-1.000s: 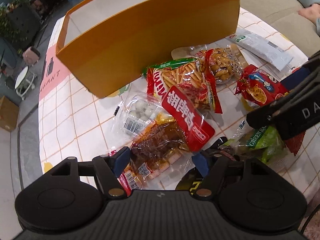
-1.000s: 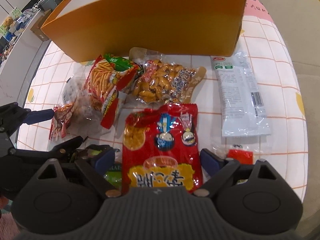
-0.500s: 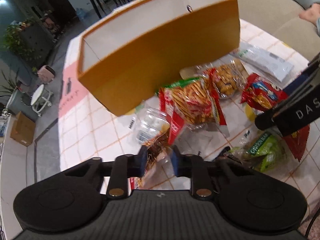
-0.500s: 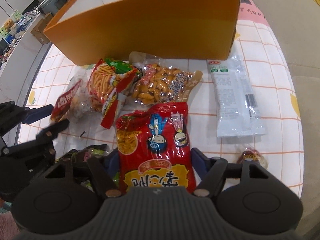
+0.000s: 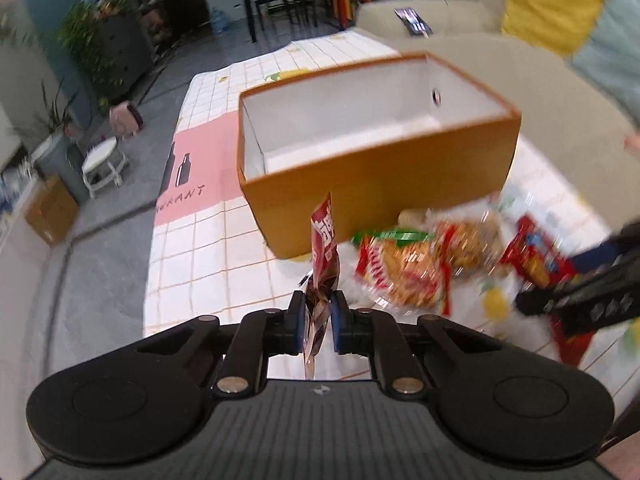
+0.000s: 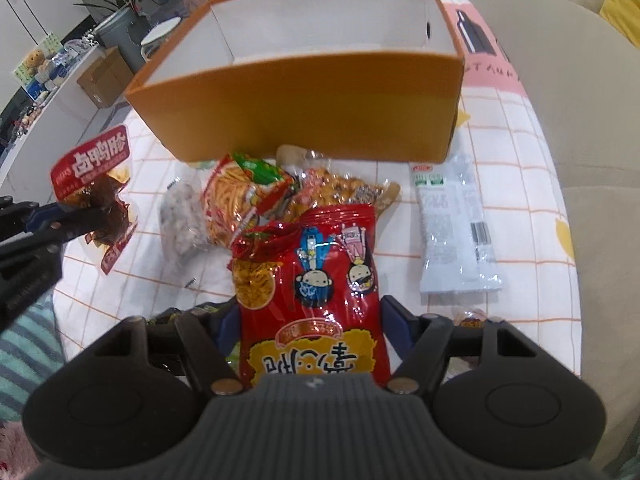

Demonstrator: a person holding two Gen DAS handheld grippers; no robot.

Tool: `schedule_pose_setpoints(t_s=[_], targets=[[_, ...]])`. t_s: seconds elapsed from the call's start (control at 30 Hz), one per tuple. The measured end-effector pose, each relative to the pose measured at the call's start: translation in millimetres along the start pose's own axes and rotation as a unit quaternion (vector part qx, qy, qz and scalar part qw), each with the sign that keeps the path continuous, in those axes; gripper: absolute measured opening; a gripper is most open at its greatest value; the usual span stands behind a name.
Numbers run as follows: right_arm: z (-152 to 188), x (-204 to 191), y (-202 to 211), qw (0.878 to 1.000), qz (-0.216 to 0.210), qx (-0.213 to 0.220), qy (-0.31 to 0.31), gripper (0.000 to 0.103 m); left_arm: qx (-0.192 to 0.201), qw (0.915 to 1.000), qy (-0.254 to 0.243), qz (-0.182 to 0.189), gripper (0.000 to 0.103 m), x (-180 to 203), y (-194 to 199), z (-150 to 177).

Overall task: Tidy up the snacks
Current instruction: 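Carry both packets over the orange box and lower them inside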

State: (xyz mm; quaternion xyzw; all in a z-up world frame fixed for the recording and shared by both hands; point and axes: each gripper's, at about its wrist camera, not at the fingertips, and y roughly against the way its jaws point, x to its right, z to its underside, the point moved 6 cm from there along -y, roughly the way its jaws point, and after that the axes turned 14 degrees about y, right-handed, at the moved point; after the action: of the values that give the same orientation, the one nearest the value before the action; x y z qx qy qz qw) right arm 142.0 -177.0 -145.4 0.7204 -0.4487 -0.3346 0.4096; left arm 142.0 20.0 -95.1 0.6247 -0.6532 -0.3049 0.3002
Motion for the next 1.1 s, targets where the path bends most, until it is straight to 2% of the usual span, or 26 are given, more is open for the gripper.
schedule_pose_setpoints(t_s=[0.27,0.4,0.77,0.97,1.1], targets=[[-19.2,-4.1,30.3,0.999,-0.010,0.044,0.018,0.067,0.023,0.9971,0.058,0.044,0.010,-0.4,28.8,-32.5],[-39.7,-2.0,42.3,0.997,-0.032,0.066,0.015,0.067,0.029,0.9942,0.079,0.067,0.003,-0.2,32.4,-53.0],[-142.4,14.9,60.6,0.989,-0.069,0.127,0.019,0.067,0.051,0.9850,0.114,0.119,0.003,-6.4,20.5,-130.5],[-205.8,28.4,32.3,0.985,-0.099,0.138,-0.010,0.067,0.027,0.9825,0.128,0.132,0.003,-9.4,-12.8,-167.3],[-233.4,39.9,-13.9,0.987,-0.110,0.113,-0.041,0.067,-0.011,0.9842,0.126,0.124,0.003,-10.9,-50.4,-176.9]])
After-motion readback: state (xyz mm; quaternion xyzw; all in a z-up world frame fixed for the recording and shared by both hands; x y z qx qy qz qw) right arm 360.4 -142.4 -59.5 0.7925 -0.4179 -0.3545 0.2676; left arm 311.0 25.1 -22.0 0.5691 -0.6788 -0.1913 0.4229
